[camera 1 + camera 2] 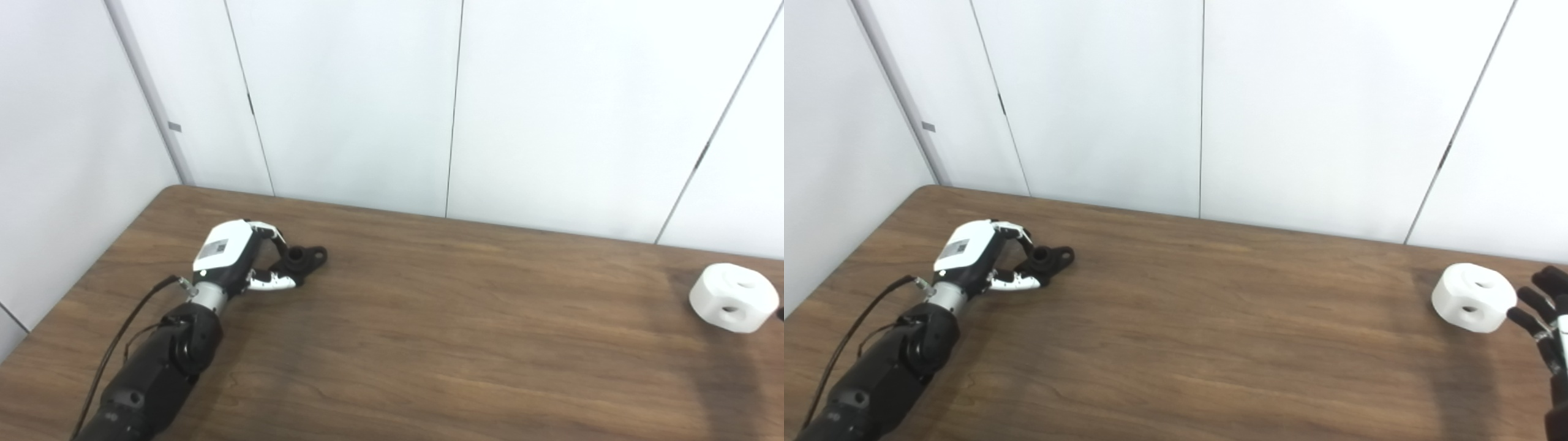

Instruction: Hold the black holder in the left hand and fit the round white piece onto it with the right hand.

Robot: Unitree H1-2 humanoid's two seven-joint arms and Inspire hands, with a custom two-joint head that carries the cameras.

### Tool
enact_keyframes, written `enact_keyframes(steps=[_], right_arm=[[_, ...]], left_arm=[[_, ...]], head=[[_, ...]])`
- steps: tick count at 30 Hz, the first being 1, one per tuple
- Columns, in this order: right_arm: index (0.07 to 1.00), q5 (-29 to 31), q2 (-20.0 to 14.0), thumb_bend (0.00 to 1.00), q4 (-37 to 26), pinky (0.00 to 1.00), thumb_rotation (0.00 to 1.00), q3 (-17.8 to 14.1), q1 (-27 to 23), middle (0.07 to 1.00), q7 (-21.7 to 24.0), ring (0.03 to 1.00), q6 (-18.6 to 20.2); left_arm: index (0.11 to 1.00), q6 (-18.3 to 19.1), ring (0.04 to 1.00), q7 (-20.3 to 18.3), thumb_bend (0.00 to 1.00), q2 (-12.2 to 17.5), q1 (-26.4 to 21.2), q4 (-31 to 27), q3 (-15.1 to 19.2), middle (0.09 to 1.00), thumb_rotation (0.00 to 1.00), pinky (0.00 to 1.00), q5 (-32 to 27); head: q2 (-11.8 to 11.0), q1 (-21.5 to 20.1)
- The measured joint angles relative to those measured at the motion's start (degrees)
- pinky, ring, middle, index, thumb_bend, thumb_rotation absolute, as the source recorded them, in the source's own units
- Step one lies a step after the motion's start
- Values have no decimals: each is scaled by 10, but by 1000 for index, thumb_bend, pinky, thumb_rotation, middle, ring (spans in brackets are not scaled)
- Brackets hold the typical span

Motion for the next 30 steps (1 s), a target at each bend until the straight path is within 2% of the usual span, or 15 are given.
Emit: enact_keyframes(steps=[5,9,13,18,21,30], right_arm=[[774,-1,2,299,-7,781,631,7,-10,846,-2,837,4],[787,-10,2,304,-8,791,654,15,-14,849,-4,837,14],[784,-16,4,288,-19,784,645,17,-18,843,-13,831,23],[770,-14,9,289,-22,757,593,18,-25,831,-17,818,36],[775,-14,14,290,-22,761,602,19,-29,838,-20,825,39],[808,-25,28,334,-22,878,626,40,-54,881,-25,879,39]], left_arm=[[485,-5,842,-34,524,-4,18,-48,-5,759,59,926,-10],[485,-1,847,-70,524,-27,37,-102,-11,758,59,947,-15],[485,1,859,-100,524,-47,48,-137,-16,758,58,965,-19],[484,6,858,-132,524,-56,55,-175,-19,751,59,960,-18],[484,6,855,-146,524,-63,65,-196,-23,748,60,953,-18],[484,11,867,-201,524,-92,87,-248,-41,760,64,949,-22]], head=[[2,-2],[3,-4],[4,-7],[5,-13],[6,-19],[13,-66]])
